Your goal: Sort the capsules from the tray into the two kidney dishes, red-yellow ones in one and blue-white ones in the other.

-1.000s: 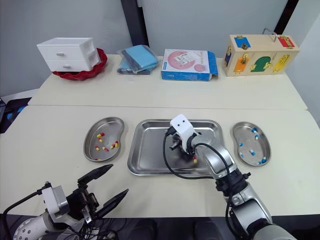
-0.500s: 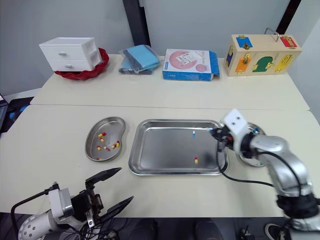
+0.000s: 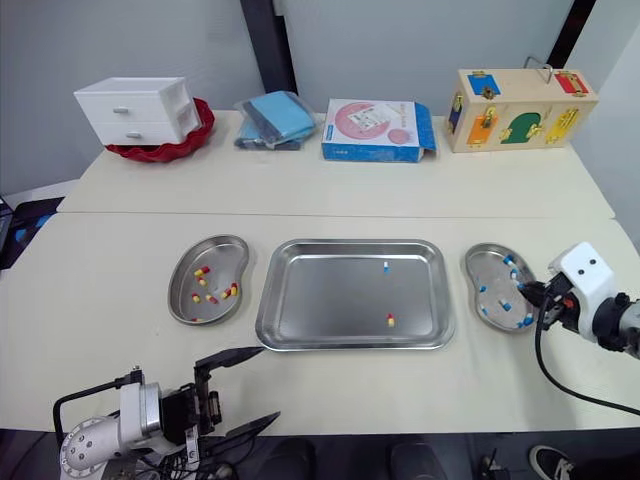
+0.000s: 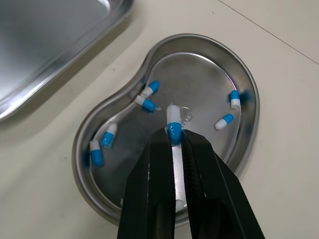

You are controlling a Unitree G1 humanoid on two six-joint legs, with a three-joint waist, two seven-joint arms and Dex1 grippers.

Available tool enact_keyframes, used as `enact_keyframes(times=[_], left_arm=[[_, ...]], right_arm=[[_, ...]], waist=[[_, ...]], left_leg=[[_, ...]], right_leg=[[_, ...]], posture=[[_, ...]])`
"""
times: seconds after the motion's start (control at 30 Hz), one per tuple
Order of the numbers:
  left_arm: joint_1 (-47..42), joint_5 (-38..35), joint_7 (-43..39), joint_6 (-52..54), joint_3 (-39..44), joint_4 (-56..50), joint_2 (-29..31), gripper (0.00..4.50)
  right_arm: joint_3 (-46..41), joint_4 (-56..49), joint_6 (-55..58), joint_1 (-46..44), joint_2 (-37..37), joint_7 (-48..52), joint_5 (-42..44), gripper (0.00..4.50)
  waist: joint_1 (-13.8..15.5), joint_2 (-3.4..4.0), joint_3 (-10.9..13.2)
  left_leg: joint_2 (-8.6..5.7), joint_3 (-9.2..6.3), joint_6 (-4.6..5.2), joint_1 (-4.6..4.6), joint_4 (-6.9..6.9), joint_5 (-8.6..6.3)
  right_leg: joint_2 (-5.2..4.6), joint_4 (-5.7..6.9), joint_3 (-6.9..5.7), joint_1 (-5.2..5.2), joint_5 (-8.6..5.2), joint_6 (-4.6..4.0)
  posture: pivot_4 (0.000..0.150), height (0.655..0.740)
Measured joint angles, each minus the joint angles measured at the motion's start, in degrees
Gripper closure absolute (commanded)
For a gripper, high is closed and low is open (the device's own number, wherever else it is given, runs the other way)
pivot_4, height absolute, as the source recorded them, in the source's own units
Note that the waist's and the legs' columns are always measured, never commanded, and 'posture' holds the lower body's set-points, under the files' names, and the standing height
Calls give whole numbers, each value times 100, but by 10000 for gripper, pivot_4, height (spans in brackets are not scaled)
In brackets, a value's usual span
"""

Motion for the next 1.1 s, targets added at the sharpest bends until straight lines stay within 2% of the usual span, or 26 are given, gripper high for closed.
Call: enact_keyframes(times=[0.03, 0.1, 0.37, 0.43, 0.47, 0.53, 0.57, 1.1], left_arm=[[-9, 0, -1, 0, 0, 19, 0, 0], [-23, -1, 0, 0, 0, 60, -1, 0], [-73, 3, 135, 9, -5, 62, -42, 0], [-73, 3, 148, 10, -10, 62, -45, 0], [-73, 3, 161, 10, -12, 62, -50, 0], [-78, 3, 178, 11, -14, 62, -51, 0], [-84, 3, 180, 11, -14, 62, -51, 0], [-79, 14, 494, 41, -51, 41, -61, 0]], right_arm=[[7, 6, 0, 40, 0, -3, -1, 44914], [29, 5, 0, 66, 0, -4, 2, 37724], [28, 4, -2, 71, 0, -5, 26, 16095], [28, 4, -3, 71, 0, -4, 26, 12172], [29, 4, -8, 71, 0, 0, 26, 7484], [28, 5, -21, 75, -2, 9, 27, 1605], [25, 5, -28, 87, -3, 15, 30, 155], [-357, 75, -455, 437, -46, 426, 171, 155]], waist=[[3, 0, 0], [7, 1, 0], [9, 0, 0], [10, 0, 0], [10, 0, 0], [10, 1, 0], [12, 1, 0], [33, 0, 0]], left_leg=[[0, 0, 0, 0, 0, 0], [0, -1, 0, 0, 0, 0], [0, -1, 0, 1, 1, 0], [0, -1, 0, 1, 1, 0], [0, -1, 0, 1, 1, 0], [0, -2, 0, 1, 1, 0], [0, -1, 0, 1, 1, 0], [0, -4, 0, 13, 3, 0]], right_leg=[[0, 0, 0, 0, 0, 0], [0, 1, 0, 0, 0, 0], [0, 1, -1, 3, 0, 0], [0, 1, -1, 3, 0, 0], [0, 1, -1, 3, 0, 0], [0, 1, -1, 4, 0, 0], [0, 1, -1, 4, 0, 0], [0, -2, -4, 23, 0, 0]], posture=[[1500, 7400], [1500, 7400], [1500, 7400], [1500, 7400], [1500, 7400], [1500, 7400], [1500, 7400], [1500, 7400]])
